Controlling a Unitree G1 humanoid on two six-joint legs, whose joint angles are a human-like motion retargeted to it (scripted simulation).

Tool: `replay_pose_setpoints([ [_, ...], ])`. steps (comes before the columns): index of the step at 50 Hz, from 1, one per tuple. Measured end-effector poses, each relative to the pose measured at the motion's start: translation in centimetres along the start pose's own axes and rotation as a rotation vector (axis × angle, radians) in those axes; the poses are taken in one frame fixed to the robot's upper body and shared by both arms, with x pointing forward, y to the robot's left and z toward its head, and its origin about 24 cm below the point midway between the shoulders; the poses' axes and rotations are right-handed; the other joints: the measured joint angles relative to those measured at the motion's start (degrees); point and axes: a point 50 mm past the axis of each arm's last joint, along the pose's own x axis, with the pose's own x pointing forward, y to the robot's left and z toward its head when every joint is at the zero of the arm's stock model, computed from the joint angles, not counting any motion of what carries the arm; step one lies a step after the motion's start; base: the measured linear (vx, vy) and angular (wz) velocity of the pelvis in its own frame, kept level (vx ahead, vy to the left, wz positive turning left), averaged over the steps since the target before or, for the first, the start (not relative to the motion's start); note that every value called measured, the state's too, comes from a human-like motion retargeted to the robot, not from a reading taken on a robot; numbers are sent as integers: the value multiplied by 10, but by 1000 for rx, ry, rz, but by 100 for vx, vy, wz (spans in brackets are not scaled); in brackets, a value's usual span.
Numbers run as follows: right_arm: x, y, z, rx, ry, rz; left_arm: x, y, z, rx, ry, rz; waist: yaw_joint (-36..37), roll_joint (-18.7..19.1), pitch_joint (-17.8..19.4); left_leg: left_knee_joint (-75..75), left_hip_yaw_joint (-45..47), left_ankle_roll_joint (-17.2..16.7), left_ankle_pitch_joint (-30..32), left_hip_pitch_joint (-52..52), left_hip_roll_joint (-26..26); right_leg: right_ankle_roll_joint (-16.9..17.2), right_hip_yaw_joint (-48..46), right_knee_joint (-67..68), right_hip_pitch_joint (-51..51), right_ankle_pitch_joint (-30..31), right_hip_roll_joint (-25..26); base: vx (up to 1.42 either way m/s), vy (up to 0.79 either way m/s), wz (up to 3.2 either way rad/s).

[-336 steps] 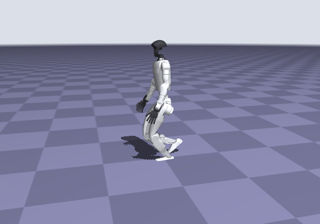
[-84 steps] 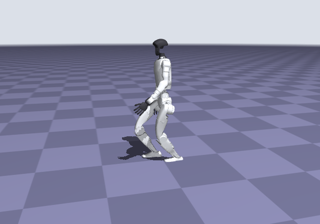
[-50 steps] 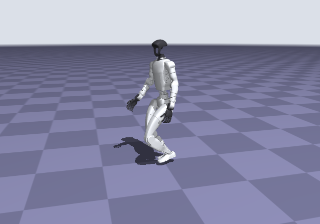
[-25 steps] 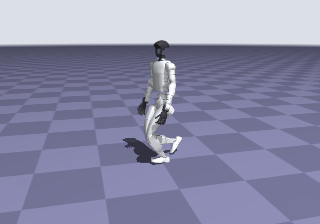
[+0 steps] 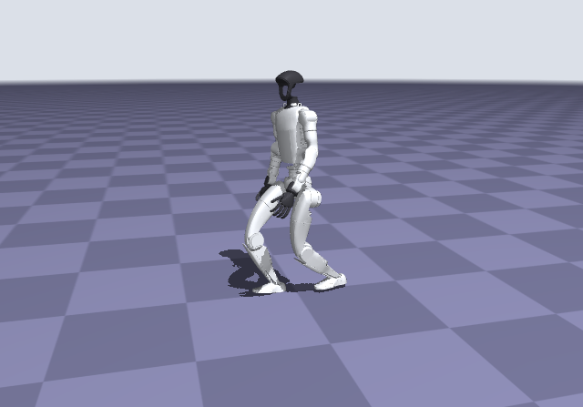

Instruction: Walk

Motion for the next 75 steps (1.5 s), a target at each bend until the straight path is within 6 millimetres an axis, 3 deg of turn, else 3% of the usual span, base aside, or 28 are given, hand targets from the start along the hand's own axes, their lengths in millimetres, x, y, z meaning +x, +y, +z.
replay_pose_setpoints([
  [2,1,-1,6,3,-19,-13,-6,-2,-22,1,74,-7,9,22,4,59,-2,-16,-5,8,29,-16,-20,19,22,8,24,1,-3,-6],
  [5,2,-3,20,12,-59,-30,-19,-4,-58,7,204,-24,30,83,4,176,-5,-60,13,3,115,-47,-68,16,62,18,91,4,-5,-21],
  [8,3,-6,41,16,-129,-48,-34,-6,-89,29,320,-57,50,128,0,298,-8,-106,99,-34,186,-74,-98,-5,96,9,144,1,-2,-6],
  [10,3,-9,59,8,-190,-63,-43,-9,-104,43,376,-80,61,141,-1,372,-5,-118,157,-78,219,-87,-104,-18,114,-1,163,0,0,0],
  [13,1,-13,89,-14,-288,-86,-51,-10,-117,61,417,-104,77,140,-1,448,5,-99,172,-154,251,-94,-98,-39,141,-16,174,-2,-3,12],
  [20,-11,-12,146,-57,-494,-108,-59,-11,-124,21,412,-103,96,106,10,417,33,-43,84,-307,240,-79,-67,-74,216,-53,160,0,0,0],
  [27,-18,-4,164,-81,-576,-86,-57,-12,-120,-18,390,-73,78,64,6,177,47,-42,37,-380,157,-61,-54,-112,280,-72,116,0,0,3],
  [32,-12,11,144,-118,-507,-35,-48,-14,-109,-10,365,-67,56,34,-12,85,43,-37,43,-391,97,-56,-51,-98,300,-85,80,-1,2,17],
  [35,-5,16,114,-143,-402,-6,-43,-10,-102,10,351,-53,54,25,-5,118,46,-29,49,-364,87,-53,-41,-67,335,-95,75,2,1,1],
  [39,2,18,61,-163,-212,33,-34,-7,-91,14,331,-37,39,-16,-3,140,65,-5,56,-319,38,-27,-26,17,363,-85,27,6,4,24],
  [41,2,18,35,-165,-118,54,-30,-5,-84,12,315,-32,29,-41,-5,133,75,9,54,-295,6,-5,-16,76,360,-47,-5,3,6,31],
  [45,-1,18,-8,-148,27,92,-20,-3,-66,15,262,-31,7,-78,-7,104,85,36,42,-250,-46,33,6,225,305,88,-64,-2,6,19],
  [47,-3,18,-20,-135,68,99,-14,-1,-54,18,227,-26,-7,-90,-10,84,84,46,36,-228,-65,31,15,289,261,117,-95,-1,3,8],
  [49,-5,17,-28,-121,92,98,-9,1,-42,18,191,-17,-20,-95,-12,63,80,50,31,-202,-76,16,21,331,215,109,-124,0,0,0],
  [53,-6,14,-32,-87,104,81,0,6,-18,6,121,13,-42,-94,-10,14,67,47,24,-144,-85,-12,25,339,123,47,-161,0,0,0],
  [57,-5,11,-28,-65,92,61,5,8,1,-11,58,34,-50,-84,-3,-34,52,40,20,-86,-80,-14,20,257,49,-3,-160,0,0,0],
  [65,-2,10,-13,-40,55,33,8,9,21,-2,-36,30,-25,-47,-4,-96,29,24,18,-10,-35,16,28,10,-18,-31,-59,0,0,-2],
  [68,0,9,-2,-41,21,22,5,5,11,-4,-12,19,-13,-41,0,-73,23,18,6,12,-26,12,29,7,-7,-22,-41,0,0,0],
  [71,1,8,8,-41,-16,10,-2,3,-16,-13,76,15,-2,-27,8,-10,19,4,-7,28,-3,-4,15,38,22,-12,-22,2,-6,-7],
  [75,3,7,28,-49,-80,-4,-19,3,-60,-20,231,6,20,35,10,144,22,-42,-8,14,93,-41,-42,52,72,-7,47,2,-6,-21],
])
